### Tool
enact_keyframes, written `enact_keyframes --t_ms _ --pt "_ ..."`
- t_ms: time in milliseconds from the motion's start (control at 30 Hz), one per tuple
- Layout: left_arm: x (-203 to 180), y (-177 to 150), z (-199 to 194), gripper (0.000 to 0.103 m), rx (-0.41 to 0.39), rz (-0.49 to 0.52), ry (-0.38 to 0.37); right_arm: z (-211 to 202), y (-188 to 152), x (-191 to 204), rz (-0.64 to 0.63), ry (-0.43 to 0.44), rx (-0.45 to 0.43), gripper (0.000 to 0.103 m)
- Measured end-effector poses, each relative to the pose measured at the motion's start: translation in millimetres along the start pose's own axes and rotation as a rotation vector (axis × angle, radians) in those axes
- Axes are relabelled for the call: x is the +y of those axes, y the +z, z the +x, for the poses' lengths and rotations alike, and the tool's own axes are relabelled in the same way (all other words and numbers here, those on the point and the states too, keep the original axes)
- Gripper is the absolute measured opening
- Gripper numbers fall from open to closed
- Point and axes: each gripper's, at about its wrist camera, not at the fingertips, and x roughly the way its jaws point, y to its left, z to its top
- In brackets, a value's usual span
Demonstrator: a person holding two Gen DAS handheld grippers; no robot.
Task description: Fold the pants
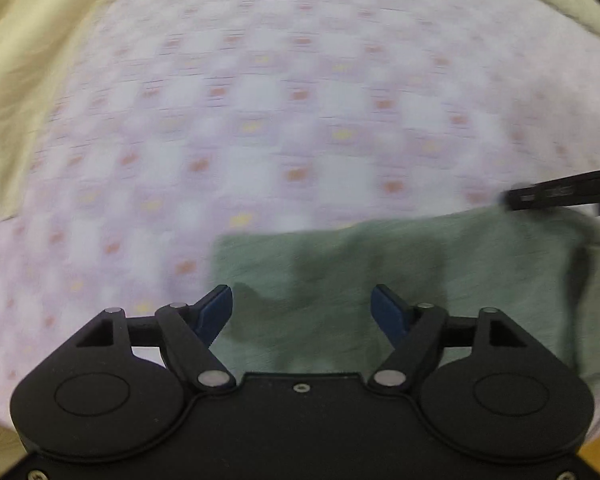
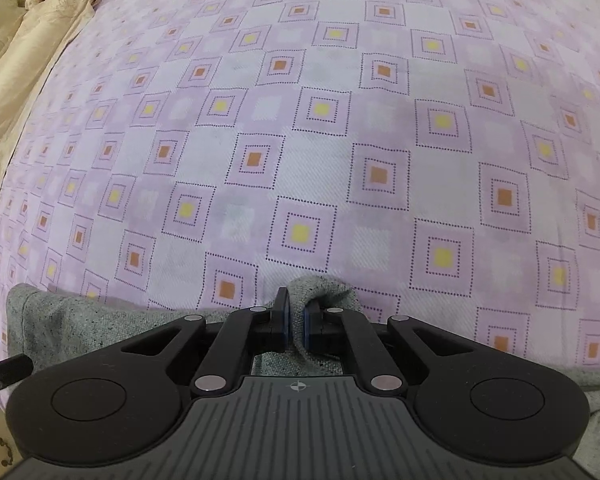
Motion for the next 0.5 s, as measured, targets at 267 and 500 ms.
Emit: enact_keyframes --t_ms 267,500 --pt "42.9 -19.8 66.4 0.099 0.207 -0.172 -0.003 0.0 11.3 -7.8 0.066 0.047 0.003 0.008" --pt "50.7 -21.9 69.2 0.099 0.222 -0.177 -0.032 -54.9 -21.8 -16.6 0.084 -0.01 -0.255 0.017"
